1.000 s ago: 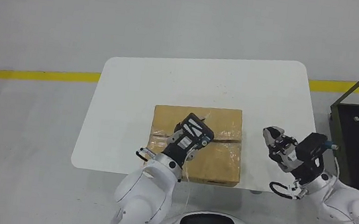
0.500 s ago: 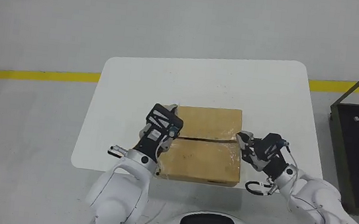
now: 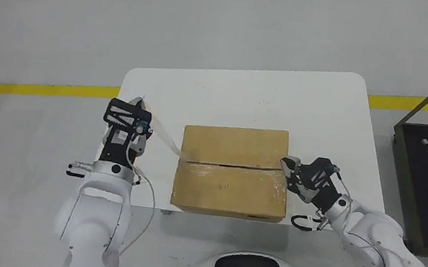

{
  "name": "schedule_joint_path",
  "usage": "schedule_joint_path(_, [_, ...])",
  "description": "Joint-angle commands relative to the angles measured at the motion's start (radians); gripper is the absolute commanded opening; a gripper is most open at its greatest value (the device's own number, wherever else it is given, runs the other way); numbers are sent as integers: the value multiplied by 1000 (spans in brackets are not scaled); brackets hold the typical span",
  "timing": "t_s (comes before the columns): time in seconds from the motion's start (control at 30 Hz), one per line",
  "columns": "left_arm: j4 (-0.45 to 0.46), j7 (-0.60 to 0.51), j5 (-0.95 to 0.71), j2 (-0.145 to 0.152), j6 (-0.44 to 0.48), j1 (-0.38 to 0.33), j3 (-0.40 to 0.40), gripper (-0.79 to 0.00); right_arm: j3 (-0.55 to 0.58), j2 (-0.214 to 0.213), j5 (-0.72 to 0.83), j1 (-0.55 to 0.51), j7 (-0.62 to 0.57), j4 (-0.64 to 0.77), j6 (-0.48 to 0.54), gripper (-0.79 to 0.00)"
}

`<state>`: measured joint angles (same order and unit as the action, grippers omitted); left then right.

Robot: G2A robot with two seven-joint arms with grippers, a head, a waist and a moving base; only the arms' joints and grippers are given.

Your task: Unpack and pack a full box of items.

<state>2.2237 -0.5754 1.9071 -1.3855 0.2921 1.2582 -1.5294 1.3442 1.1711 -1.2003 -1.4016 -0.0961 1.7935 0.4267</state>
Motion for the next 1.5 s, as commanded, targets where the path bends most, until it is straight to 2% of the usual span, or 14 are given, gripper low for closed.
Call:
schedule_joint_path(0.0, [-4,3,12,3,0,-2,-22,-785,1,0,1,0,0,0,0,-785])
schedule_joint_path(0.43, [-72,24,48,18,-31,14,-166,-785,-3,-2,-3,-1,-4,0,0,-785])
schedule_joint_path(0.7, [-117,32,57,24,-60,30,-198,-785,-6,-2,-8,2,-5,-5,-6,-785])
schedule_joint_path(0.73, [-121,31,50,24,-65,32,-200,-754,-7,-2,-8,2,-5,-6,-6,-785])
schedule_joint_path(0.77, [-126,29,49,24,-65,34,-202,-591,-7,-2,-7,2,-6,-7,-8,-785])
schedule_joint_path(0.83, [-131,22,53,26,-64,38,-205,0,-8,-2,-8,4,-7,-9,-9,-785])
schedule_joint_path(1.27, [-187,-92,160,34,-104,33,-242,0,27,-6,15,-5,-4,17,-10,-785])
schedule_joint_path(1.47, [-156,-79,133,34,-67,42,-207,0,55,-10,35,-18,3,63,13,-785])
